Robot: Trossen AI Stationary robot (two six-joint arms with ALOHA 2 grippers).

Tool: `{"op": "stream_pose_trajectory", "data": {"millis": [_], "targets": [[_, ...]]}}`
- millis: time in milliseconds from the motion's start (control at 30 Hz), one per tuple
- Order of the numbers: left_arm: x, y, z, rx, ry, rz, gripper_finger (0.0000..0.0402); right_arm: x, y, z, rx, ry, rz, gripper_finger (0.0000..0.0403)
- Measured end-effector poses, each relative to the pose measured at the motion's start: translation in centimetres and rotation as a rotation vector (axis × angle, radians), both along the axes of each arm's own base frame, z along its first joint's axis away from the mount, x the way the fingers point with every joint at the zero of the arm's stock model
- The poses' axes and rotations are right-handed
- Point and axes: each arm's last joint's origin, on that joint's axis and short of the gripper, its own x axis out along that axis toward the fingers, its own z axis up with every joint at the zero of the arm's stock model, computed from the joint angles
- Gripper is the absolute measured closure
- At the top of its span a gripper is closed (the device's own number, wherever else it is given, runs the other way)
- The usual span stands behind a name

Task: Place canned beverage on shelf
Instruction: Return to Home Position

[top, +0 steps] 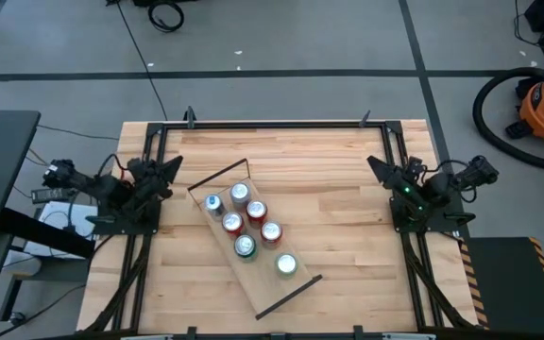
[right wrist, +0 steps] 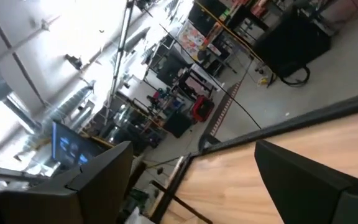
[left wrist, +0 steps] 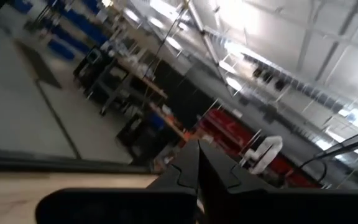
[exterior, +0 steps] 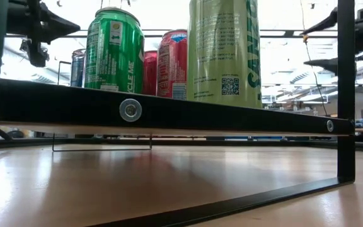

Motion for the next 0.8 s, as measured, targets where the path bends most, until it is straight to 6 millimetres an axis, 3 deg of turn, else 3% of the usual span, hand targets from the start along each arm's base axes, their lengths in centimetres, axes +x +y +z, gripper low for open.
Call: {"op": "stream_pose_trajectory", "data": {"millis": [133, 267, 500, 800], "targets": [[-0.4, 0.3, -1.3, 0.032, -0.05, 0.021, 0.0396, 0.5, 0.1, -1.9, 0.052, -0.012, -0.024, 0.0055], [-1.0, 0.6, -1.1, 0.071, -0.049, 0.038, 0.0398, 0.7, 0.0, -3.0, 0.086, 0.004, -0.049, 0.0055], [-1.9, 1.0, -0.5, 0.113, -0.044, 0.103, 0.0398, 0.6, -0.7, -2.8, 0.073, 0.016, -0.162, 0.0055], [-0.6, 0.5, -2.1, 0.035, 0.004, 0.019, 0.0399, 0.9, -1.9, -3.3, 0.087, -0.006, -0.192, 0.0055]]}}
